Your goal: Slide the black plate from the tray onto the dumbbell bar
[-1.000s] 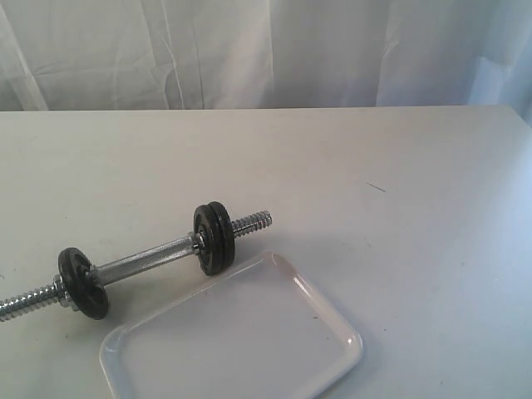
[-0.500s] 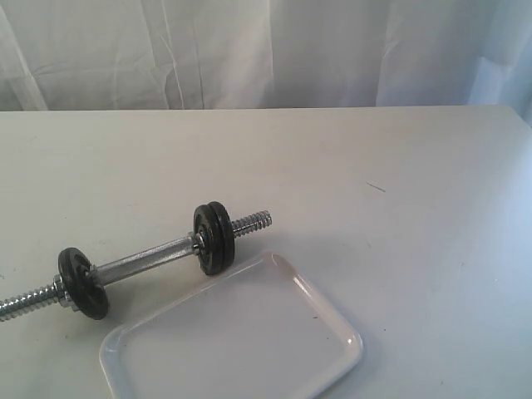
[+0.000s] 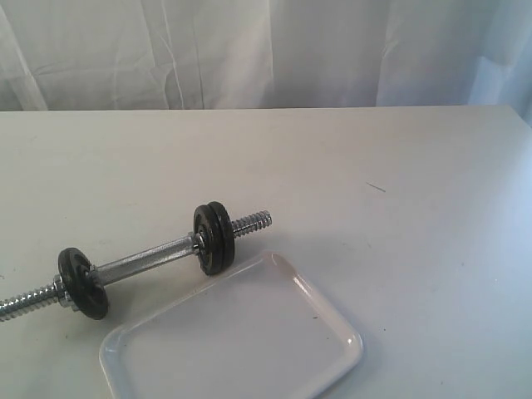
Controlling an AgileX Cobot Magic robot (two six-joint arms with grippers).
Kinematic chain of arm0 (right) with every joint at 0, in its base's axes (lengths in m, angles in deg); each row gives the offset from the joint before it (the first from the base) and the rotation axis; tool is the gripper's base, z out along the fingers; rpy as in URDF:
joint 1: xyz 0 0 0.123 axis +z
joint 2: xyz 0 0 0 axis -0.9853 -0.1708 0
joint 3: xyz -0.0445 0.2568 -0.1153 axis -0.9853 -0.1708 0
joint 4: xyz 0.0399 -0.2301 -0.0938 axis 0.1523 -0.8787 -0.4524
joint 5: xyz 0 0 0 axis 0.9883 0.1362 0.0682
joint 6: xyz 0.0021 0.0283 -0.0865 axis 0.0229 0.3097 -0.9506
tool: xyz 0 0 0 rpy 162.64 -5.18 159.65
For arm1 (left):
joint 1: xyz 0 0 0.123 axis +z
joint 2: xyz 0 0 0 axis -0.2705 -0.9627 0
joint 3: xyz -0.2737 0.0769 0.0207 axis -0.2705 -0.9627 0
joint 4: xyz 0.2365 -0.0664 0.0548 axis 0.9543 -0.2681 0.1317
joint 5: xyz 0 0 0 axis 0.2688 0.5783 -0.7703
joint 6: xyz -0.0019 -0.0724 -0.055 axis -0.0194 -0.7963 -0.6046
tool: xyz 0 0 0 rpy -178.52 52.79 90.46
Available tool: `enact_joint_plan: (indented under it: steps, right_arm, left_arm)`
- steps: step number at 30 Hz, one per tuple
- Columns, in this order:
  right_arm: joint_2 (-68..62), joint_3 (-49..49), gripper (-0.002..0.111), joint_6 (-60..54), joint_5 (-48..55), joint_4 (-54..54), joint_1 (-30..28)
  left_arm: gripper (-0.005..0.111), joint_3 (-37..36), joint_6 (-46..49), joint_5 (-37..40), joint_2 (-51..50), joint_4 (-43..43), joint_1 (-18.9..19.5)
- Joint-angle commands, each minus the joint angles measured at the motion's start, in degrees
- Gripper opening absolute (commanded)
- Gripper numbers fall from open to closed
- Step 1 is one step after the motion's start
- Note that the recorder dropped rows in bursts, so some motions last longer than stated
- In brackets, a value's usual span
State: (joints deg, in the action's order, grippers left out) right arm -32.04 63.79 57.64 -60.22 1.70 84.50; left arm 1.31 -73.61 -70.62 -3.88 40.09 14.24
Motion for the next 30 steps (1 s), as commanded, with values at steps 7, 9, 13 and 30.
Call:
enact_joint_plan:
  steps: [7, 9, 13, 30]
  right_arm:
    - [0.4, -0.2, 0.000, -0.5, -0.3, -0.2, -0.4]
    - [0.4, -0.2, 0.000, -0.5, -0.3, -0.2, -0.4]
    - [0.4, -0.2, 0.000, -0.5, -0.3, -0.2, -0.4]
    - [0.4, -0.2, 0.000, -0.5, -0.3, -0.2, -0.4]
  left_arm:
    - [0.000, -0.3, -0.5, -0.4, 0.3, 1.4, 0.1]
    - [0.000, -0.3, -0.5, -0.4, 0.3, 1.4, 0.1]
    - [0.000, -0.3, -0.5, -0.4, 0.3, 1.4, 0.1]
    - [0.000, -0.3, -0.5, -0.4, 0.3, 1.4, 0.1]
